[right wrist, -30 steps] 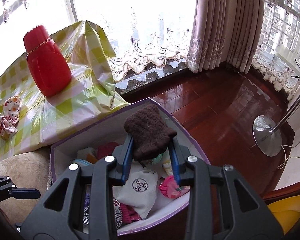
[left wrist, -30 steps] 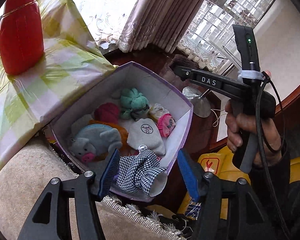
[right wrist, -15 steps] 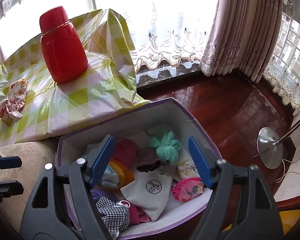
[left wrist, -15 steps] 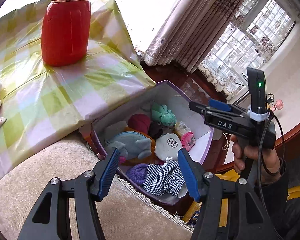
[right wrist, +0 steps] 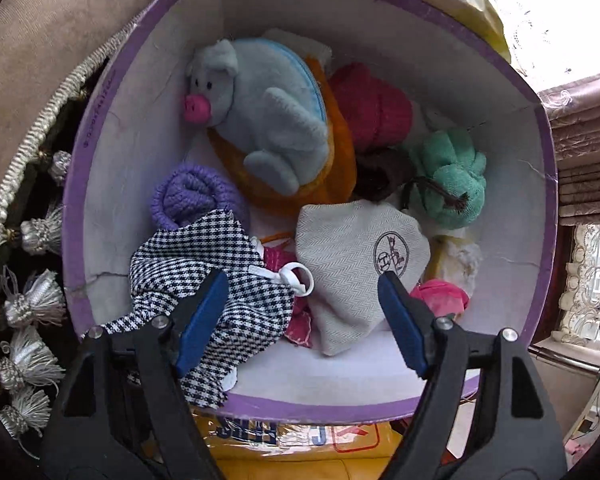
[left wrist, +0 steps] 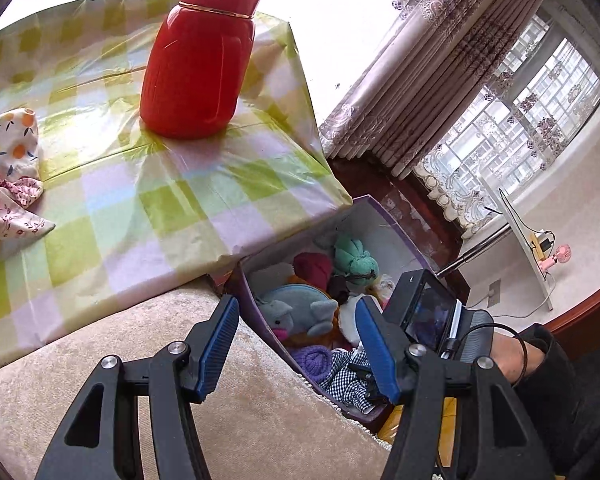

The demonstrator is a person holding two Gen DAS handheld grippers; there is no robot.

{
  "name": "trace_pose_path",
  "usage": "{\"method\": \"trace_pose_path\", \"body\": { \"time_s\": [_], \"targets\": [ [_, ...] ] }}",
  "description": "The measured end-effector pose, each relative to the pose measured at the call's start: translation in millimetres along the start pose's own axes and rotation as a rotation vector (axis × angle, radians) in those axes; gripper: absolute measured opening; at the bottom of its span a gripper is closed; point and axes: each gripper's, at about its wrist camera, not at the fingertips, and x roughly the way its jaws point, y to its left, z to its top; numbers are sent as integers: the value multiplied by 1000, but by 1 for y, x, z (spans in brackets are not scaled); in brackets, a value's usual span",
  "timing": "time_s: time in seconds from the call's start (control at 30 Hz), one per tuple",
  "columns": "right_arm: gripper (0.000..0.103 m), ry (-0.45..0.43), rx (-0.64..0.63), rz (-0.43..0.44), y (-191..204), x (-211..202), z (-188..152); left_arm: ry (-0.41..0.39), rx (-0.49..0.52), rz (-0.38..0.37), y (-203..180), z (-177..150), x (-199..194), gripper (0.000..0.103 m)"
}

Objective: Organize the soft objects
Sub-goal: 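Move both open tools back toward the floral cloths on the table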

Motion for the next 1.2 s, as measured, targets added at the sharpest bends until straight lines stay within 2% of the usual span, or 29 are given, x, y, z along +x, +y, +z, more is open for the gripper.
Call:
{"method": "trace_pose_path", "body": {
  "time_s": [0.2, 0.37, 0.6, 0.83, 0.97, 1.2],
  "targets": [
    [86, 107, -141, -59, 21, 35, 12, -12, -38, 8, 18, 3, -4, 62],
    [86, 97, -98, -45, 19, 41, 16, -33, -69, 16, 35, 6, -10, 62],
    [86, -13, 18, -20, -9, -10, -2, -106, -139, 79, 77, 6, -39, 62],
    [88, -222, 84, -1, -21, -83, 5, -207, -233, 179, 129, 1, -82, 62],
    [88, -311, 57, 11, 2, -113, 51, -268, -309, 236, 163, -4, -110, 62],
    [88, -447, 42, 82, 43, -141, 103, -356, -418, 310, 214, -9, -147, 62]
  ]
}}
